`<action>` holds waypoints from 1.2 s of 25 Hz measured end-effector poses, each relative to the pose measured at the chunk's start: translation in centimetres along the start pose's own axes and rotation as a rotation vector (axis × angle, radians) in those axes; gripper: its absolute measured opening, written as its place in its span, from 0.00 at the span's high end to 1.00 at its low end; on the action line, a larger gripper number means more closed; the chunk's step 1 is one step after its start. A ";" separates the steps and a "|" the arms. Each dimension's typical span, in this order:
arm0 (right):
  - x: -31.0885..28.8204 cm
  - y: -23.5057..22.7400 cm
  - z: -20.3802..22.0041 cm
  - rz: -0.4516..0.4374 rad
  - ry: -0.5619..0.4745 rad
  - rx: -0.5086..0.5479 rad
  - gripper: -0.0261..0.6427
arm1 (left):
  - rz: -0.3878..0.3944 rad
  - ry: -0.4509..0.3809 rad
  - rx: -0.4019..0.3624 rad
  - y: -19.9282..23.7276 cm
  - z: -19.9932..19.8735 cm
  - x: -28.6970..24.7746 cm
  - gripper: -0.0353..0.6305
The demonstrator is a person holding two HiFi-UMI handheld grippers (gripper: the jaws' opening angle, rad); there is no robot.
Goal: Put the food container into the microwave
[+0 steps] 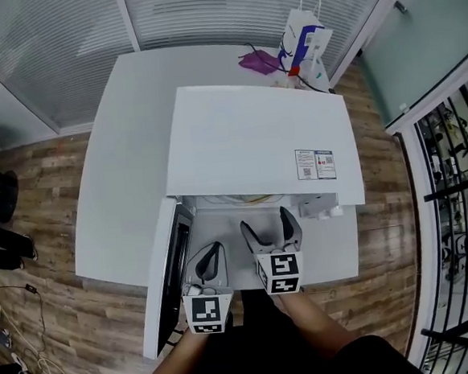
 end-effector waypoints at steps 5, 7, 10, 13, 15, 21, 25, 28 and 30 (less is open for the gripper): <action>4.0 0.5 -2.5 0.049 -0.111 0.032 0.67 | 0.024 -0.043 -0.022 -0.8 -1.5 1.0 0.94; 5.1 0.7 -3.1 0.058 -0.130 0.036 0.72 | 0.035 -0.062 -0.032 -1.2 -2.2 1.5 0.94; 6.5 1.0 -3.7 0.078 -0.157 0.039 0.86 | 0.050 -0.086 -0.046 -1.5 -3.0 2.2 0.94; 7.7 1.4 -4.5 0.081 -0.185 0.040 0.94 | 0.065 -0.110 -0.055 -1.8 -3.8 2.8 0.94; 8.5 2.0 -5.0 0.063 -0.196 0.041 0.95 | 0.073 -0.125 -0.056 -1.9 -4.4 3.3 0.94; 11.2 3.9 -5.9 0.034 -0.220 0.042 0.95 | 0.093 -0.145 -0.049 -2.0 -5.2 4.9 0.94; 12.7 4.5 -6.6 0.034 -0.240 0.056 0.95 | 0.098 -0.166 -0.049 -1.7 -5.9 5.2 0.94; 13.9 4.9 -7.1 0.047 -0.262 0.057 0.95 | 0.107 -0.180 -0.052 -1.7 -6.4 5.7 0.94; 14.5 5.1 -7.4 0.043 -0.285 0.060 0.95 | 0.111 -0.192 -0.055 -1.7 -6.7 6.0 0.94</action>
Point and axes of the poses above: the fingertips, and each gripper's own axes: x backward along the fingers, y to its left, z out of its underside, the point moved 3 cm from there along x, backward along the fingers, and after that the axes turned 12 degrees about -x, right-handed, at the moved point
